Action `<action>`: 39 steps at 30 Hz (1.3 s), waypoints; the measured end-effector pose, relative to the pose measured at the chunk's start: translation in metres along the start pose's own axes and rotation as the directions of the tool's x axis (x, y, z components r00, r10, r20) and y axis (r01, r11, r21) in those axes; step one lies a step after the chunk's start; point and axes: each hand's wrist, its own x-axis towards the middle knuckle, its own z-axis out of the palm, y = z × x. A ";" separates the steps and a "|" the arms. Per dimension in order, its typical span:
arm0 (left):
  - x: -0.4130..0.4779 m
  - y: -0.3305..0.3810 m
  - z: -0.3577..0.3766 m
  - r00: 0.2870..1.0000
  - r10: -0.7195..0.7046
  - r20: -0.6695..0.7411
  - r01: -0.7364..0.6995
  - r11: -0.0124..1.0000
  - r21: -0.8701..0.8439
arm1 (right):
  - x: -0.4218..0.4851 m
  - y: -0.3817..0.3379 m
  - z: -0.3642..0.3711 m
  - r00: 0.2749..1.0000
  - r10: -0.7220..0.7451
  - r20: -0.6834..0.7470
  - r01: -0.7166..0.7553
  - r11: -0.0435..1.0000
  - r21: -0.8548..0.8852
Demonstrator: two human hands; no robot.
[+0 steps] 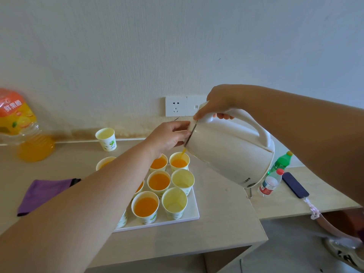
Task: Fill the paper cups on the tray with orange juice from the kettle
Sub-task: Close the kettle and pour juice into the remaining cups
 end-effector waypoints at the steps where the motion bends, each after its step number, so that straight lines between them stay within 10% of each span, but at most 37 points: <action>1: 0.000 0.000 0.000 1.000 -0.001 -0.002 0.001 1.000 -0.003 | 0.000 -0.001 0.000 1.000 0.000 0.001 0.000 1.000 0.001; 39: 0.003 0.002 -0.005 1.000 0.021 0.017 -0.020 0.999 -0.035 | 0.001 -0.004 -0.009 1.000 -0.006 0.002 0.006 1.000 -0.002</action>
